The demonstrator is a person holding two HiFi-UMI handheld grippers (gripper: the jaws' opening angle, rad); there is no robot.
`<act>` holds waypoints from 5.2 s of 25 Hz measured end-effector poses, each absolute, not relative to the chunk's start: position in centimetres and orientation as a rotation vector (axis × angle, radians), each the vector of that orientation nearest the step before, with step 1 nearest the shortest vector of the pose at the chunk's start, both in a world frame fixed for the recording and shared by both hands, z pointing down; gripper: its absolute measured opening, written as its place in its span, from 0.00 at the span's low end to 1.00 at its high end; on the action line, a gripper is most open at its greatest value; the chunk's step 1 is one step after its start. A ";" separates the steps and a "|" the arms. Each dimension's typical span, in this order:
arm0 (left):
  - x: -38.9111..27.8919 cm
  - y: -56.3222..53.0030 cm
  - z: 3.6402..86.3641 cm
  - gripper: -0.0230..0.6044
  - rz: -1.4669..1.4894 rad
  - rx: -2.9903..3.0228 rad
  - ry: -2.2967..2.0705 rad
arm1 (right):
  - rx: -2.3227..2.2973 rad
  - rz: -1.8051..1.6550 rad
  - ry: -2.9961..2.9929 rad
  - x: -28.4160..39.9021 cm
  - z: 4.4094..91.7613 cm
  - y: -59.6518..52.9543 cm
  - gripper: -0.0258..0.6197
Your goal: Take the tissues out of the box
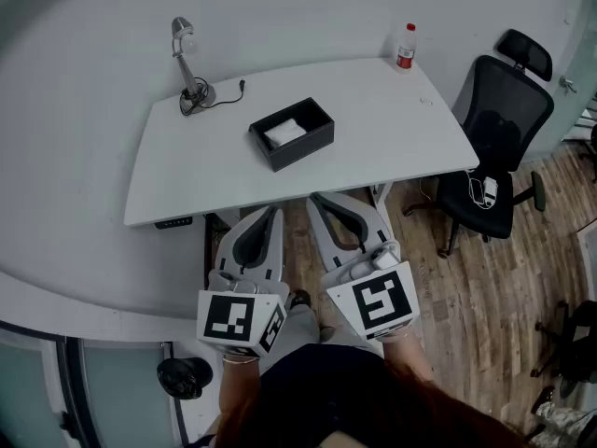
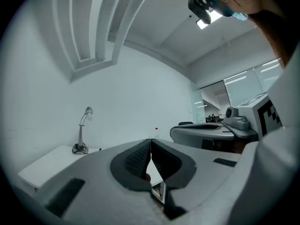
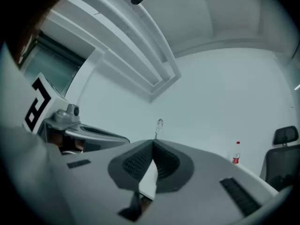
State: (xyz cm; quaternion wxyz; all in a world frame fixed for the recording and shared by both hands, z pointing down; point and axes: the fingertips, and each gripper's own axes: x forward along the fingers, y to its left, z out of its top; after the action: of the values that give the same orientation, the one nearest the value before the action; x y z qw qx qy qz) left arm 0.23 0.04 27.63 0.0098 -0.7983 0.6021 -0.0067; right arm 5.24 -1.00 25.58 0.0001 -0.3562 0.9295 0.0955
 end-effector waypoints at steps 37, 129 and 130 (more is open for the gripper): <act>-11.2 -14.0 28.5 0.07 0.070 -2.667 1.702 | -1.338 0.133 3.062 -5.7 29.0 -16.2 0.11; -15.6 -29.5 35.5 0.07 0.005 -2.886 1.725 | -1.661 -0.224 3.786 -8.0 45.7 -30.4 0.37; -15.6 -29.2 35.4 0.07 0.005 -2.882 1.725 | -1.667 -0.201 3.768 -8.0 45.3 -30.3 0.37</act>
State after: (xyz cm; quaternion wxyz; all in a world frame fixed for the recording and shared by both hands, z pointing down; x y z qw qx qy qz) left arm -15.56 -29.18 35.41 -0.1084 -0.8530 0.5105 0.0016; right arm -7.99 -30.28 45.30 -0.4721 -0.3562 0.8052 -0.0430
